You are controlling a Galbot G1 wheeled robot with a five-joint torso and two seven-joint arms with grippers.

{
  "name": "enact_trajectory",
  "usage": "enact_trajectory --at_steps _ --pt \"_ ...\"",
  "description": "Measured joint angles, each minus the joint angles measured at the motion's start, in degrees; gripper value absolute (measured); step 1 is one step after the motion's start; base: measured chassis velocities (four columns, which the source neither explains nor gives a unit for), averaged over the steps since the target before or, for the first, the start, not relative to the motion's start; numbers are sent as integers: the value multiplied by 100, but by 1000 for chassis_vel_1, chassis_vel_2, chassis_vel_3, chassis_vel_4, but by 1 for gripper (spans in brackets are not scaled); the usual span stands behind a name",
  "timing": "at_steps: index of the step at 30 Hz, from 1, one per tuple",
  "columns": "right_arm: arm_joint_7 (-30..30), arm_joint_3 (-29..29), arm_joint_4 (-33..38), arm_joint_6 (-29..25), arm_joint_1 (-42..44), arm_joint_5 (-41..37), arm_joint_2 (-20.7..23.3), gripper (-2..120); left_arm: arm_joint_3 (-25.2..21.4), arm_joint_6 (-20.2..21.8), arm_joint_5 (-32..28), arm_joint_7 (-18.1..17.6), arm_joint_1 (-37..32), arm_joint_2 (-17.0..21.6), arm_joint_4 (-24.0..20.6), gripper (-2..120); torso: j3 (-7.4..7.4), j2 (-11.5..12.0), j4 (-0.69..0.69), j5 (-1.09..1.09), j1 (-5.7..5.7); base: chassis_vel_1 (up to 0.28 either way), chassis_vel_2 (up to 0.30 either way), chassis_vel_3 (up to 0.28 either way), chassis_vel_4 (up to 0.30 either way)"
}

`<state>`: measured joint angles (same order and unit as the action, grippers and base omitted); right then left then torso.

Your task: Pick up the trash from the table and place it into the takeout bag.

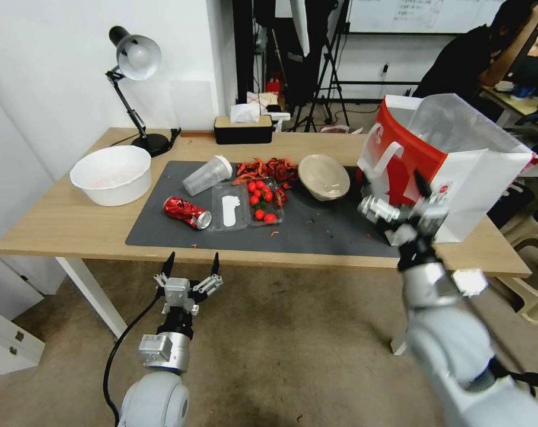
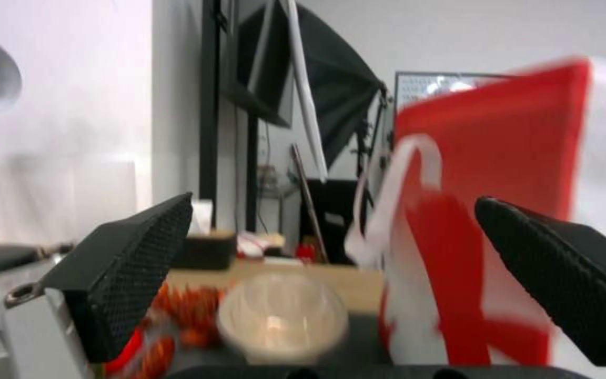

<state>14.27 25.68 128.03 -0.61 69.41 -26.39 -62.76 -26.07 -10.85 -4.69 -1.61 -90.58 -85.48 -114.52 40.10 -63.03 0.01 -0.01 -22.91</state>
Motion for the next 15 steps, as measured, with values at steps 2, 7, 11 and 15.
enact_trajectory --at_steps 2,7,11,15 --pt "-4 -70 0 -156 262 291 -55 100 -4 -4 -1 0 -6 15 -7 100 0 0 -1 1 0 0 0 0 0" --pt "171 -323 -164 -812 1245 1399 -294 100 -19 -41 -4 1 -37 66 -10 100 0 0 -1 1 0 0 0 0 0" --pt "388 -387 -193 -1011 1688 1767 -382 100 -19 -49 -7 1 -40 84 -9 100 0 0 1 -1 0 0 0 0 0" --pt "634 -520 -296 -1178 2055 2059 -447 100 -13 -51 -9 1 -26 97 -3 100 0 0 -1 1 0 0 0 0 0"
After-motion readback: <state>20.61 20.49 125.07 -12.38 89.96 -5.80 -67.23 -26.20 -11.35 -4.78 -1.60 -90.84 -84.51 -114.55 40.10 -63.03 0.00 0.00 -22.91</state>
